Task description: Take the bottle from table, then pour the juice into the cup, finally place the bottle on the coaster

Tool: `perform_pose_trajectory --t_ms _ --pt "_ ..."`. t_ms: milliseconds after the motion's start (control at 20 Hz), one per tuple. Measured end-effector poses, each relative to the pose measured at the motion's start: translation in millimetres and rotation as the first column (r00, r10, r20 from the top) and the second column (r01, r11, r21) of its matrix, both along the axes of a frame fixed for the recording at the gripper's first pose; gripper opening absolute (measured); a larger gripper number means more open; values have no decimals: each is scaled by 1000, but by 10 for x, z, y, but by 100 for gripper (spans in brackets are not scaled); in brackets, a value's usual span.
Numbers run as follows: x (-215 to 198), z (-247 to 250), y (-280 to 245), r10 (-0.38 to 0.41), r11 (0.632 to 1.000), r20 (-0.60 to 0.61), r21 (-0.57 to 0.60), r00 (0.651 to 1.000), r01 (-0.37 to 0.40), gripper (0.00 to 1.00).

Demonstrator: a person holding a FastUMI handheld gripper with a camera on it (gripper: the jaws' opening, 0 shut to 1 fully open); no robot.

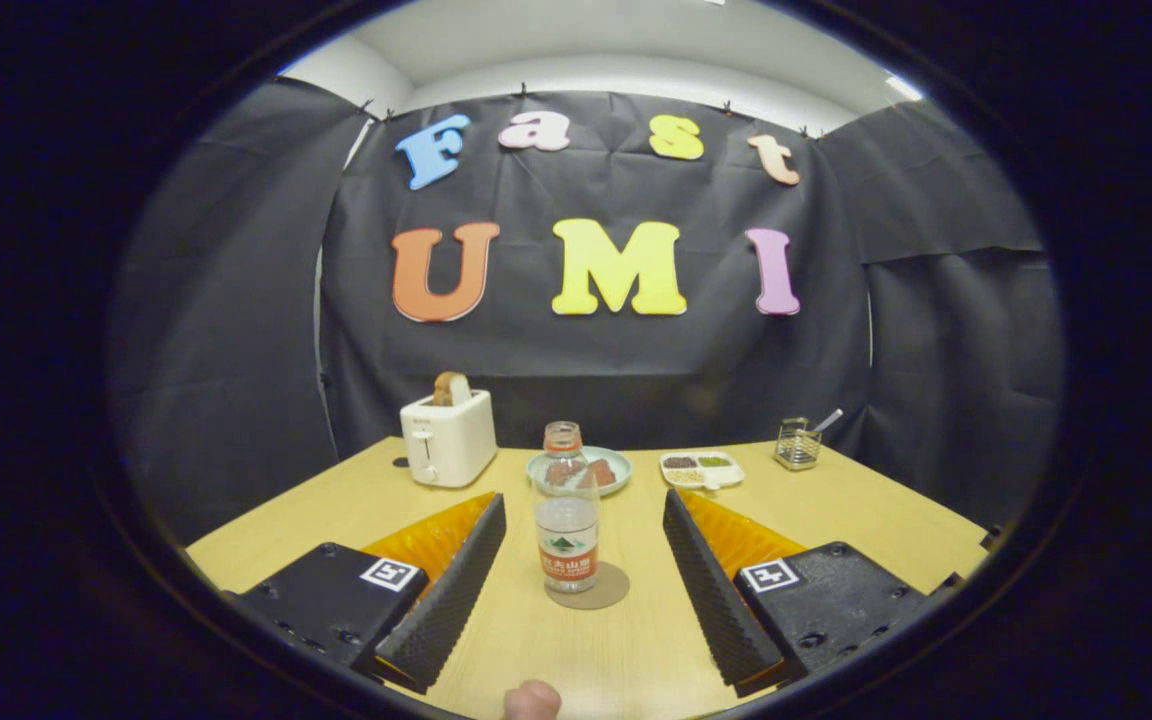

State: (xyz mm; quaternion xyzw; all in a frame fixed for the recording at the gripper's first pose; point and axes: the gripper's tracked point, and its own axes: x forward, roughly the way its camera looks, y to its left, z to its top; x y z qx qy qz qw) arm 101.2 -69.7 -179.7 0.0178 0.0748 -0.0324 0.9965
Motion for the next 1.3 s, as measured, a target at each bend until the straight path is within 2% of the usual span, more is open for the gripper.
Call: perform_pose_trajectory --t_ms 100,350,750,900,1150,1300 --pt "-256 390 -44 -7 999 60 35 998 5 100" --pt "-811 940 -157 -32 999 116 2 993 32 99" --pt "-1335 1428 85 38 998 133 -44 990 -33 100" --pt "-1492 1570 192 57 998 152 -11 987 -56 99" --pt "-1688 1624 144 35 999 150 -18 988 -32 100" --pt "-1810 1654 215 47 999 163 -23 986 -44 99"
